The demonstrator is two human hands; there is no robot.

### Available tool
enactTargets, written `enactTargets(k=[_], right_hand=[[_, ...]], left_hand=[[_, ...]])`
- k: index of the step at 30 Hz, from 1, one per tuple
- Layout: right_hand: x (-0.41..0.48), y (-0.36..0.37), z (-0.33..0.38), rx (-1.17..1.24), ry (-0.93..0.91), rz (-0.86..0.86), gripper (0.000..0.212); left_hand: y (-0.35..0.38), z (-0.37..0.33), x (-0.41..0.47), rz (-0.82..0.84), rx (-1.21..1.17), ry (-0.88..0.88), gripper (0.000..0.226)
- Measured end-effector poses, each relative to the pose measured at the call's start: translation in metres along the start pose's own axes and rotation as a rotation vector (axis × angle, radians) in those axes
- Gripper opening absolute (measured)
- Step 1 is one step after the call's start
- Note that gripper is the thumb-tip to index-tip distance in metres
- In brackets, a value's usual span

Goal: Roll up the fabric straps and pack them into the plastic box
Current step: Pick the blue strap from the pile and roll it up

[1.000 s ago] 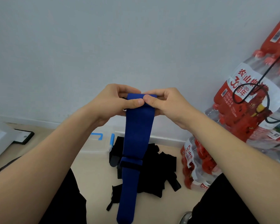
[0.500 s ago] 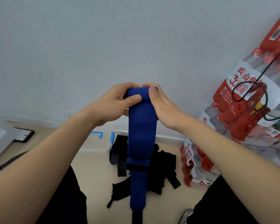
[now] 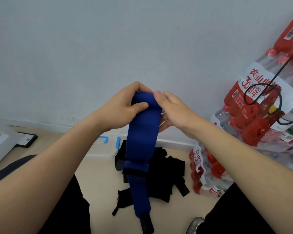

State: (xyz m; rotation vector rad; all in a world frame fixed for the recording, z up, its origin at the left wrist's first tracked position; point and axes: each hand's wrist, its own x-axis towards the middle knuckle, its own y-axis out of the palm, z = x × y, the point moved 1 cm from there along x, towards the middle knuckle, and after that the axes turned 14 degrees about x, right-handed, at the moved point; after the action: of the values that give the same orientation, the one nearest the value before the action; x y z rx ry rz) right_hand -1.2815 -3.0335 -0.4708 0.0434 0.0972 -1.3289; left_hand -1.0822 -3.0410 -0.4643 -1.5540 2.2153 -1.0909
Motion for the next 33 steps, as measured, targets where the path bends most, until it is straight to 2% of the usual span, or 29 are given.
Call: enactTargets(k=[3,5,7,8,12,15,19,21,23,25,27,30,33], right_hand=[[-0.001,-0.006,0.006,0.097,-0.065,0.028,0.026],[-0.003,-0.007,0.008,0.077,-0.123,0.072,0.018],[-0.005,-0.009,0.007,0.035,-0.169,0.096,0.014],[-0.007,-0.010,0.007,0.008,-0.184,0.101,0.013],[-0.010,-0.014,0.011,0.040,-0.154,0.148,0.019],[-0.009,-0.016,0.012,-0.009,-0.119,0.136,0.025],[-0.006,-0.020,0.009,-0.118,-0.233,0.092,0.018],[-0.006,-0.022,0.009,-0.158,-0.293,0.071,0.013],[-0.007,-0.022,0.008,-0.197,-0.339,0.065,0.013],[-0.008,-0.023,0.007,-0.252,-0.364,0.066,0.014],[-0.009,-0.023,0.007,-0.209,-0.313,0.073,0.020],[-0.010,-0.023,0.010,-0.034,-0.085,0.100,0.039],[-0.011,-0.022,0.010,0.013,-0.032,0.129,0.037]], left_hand=[[-0.008,0.000,0.003,0.043,-0.222,-0.075,0.026],[-0.012,0.002,0.004,0.148,-0.398,-0.168,0.039],[-0.014,0.005,0.002,0.245,-0.337,-0.171,0.045],[-0.015,0.006,0.001,0.257,-0.276,-0.154,0.041],[-0.017,0.007,0.001,0.128,-0.218,-0.103,0.025],[-0.013,0.006,0.000,0.075,-0.222,-0.079,0.029],[-0.011,0.007,0.001,0.113,-0.312,-0.096,0.031],[-0.011,0.006,0.001,0.185,-0.420,-0.166,0.048],[-0.010,0.005,0.002,0.190,-0.425,-0.199,0.060],[-0.009,0.006,0.003,0.121,-0.383,-0.213,0.052],[-0.008,0.007,0.004,0.079,-0.348,-0.213,0.040],[-0.007,0.006,0.002,0.036,-0.357,-0.184,0.022],[-0.009,0.004,0.003,-0.046,-0.347,-0.169,0.028]])
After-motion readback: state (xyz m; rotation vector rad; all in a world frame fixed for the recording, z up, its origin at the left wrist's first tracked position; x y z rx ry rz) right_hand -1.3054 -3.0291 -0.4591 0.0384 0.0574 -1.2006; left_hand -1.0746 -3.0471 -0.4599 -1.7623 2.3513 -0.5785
